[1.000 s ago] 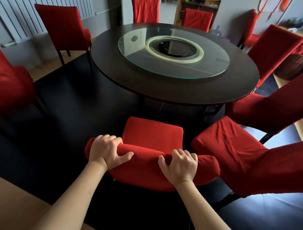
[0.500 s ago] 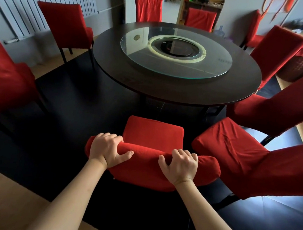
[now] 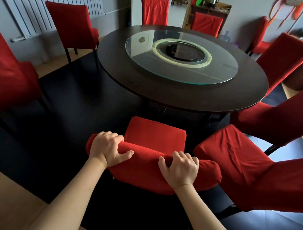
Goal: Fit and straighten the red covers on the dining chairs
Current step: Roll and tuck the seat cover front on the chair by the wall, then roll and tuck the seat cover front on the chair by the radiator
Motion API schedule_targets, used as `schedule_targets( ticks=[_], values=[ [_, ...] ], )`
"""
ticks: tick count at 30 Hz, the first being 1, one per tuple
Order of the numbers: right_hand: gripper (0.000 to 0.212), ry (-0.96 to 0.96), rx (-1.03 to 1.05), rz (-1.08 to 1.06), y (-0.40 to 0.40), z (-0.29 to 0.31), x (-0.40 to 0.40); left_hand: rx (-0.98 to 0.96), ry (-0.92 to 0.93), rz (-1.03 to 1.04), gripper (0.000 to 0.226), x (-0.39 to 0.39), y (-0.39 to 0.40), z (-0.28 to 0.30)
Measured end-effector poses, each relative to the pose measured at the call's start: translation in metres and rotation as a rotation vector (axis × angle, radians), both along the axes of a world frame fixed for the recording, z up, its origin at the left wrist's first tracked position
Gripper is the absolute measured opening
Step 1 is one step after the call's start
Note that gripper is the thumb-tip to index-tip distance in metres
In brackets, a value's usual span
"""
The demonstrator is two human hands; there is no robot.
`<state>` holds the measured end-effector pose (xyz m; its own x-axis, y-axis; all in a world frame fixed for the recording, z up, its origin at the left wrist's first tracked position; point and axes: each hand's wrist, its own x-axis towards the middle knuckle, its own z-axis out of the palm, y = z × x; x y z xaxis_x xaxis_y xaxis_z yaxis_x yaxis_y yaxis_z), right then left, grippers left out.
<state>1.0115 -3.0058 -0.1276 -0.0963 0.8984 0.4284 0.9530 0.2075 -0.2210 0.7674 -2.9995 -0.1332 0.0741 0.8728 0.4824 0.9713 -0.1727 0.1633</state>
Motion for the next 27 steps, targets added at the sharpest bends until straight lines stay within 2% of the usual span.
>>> schedule_targets(
  ticks=[14, 18, 20, 24, 27],
  values=[
    [0.055, -0.029, -0.139, 0.039, -0.002, -0.001, 0.0, -0.125, 0.066, 0.022, 0.088, -0.002, -0.005, 0.003],
    [0.054, -0.078, -0.214, 0.064, 0.002, 0.007, -0.006, -0.231, 0.035, 0.125, 0.084, -0.004, -0.006, 0.011],
    [0.052, -0.061, -0.202, 0.066, 0.011, 0.015, -0.018, -0.248, 0.015, 0.164, 0.084, -0.015, -0.003, 0.017],
    [0.068, -0.008, -0.217, 0.071, 0.029, 0.039, -0.064, -0.294, 0.008, 0.2, 0.066, -0.06, 0.002, 0.029],
    [0.069, 0.004, -0.194, 0.066, 0.038, 0.049, -0.099, -0.31, 0.013, 0.219, 0.062, -0.105, 0.005, 0.037]
  ],
)
